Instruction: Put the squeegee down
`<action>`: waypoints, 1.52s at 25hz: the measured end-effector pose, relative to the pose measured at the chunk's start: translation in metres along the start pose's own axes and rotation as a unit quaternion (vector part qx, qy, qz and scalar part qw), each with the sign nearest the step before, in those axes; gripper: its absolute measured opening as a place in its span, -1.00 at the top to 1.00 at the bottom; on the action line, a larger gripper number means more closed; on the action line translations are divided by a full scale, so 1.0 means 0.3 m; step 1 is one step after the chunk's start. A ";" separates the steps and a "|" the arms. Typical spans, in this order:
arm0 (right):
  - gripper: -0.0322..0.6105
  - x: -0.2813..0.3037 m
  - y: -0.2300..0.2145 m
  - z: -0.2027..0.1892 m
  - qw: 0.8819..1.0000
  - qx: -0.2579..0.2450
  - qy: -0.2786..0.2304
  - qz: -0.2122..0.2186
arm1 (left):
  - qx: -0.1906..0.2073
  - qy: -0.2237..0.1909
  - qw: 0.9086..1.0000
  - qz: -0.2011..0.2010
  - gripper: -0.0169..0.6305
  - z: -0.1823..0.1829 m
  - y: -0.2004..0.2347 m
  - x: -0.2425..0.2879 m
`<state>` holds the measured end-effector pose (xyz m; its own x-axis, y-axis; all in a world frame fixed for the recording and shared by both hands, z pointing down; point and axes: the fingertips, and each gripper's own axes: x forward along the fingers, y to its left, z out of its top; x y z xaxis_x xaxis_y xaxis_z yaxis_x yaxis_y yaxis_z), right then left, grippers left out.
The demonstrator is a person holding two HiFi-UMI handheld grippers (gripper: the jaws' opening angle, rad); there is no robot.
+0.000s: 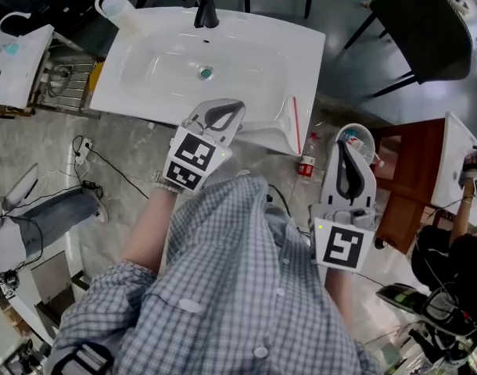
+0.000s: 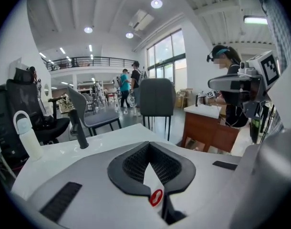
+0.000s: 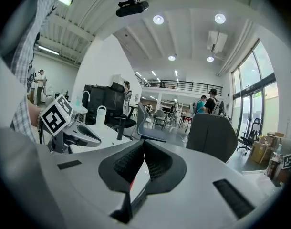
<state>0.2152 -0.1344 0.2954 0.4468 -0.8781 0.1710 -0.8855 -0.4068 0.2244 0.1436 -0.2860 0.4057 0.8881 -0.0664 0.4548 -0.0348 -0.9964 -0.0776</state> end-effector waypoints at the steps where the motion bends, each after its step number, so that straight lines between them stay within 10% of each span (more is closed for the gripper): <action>1: 0.87 0.004 0.003 0.004 1.000 0.000 -0.003 0.003 | -0.002 -0.011 1.000 0.006 0.92 0.019 0.003 -0.015; 12: 0.87 0.030 0.023 0.072 0.999 -0.011 -0.037 0.013 | 0.026 -0.100 0.994 0.032 0.92 0.235 -0.022 -0.159; 38: 0.87 0.029 0.061 0.100 0.998 -0.027 -0.053 0.031 | 0.018 -0.153 0.988 -0.006 0.92 0.314 -0.091 -0.226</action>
<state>0.1992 -0.1571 0.2722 0.3727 -0.9241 0.0850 -0.9019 -0.3391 0.2676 0.1277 -0.2493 0.2934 0.9855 -0.0305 0.1668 -0.0124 -0.9941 -0.1081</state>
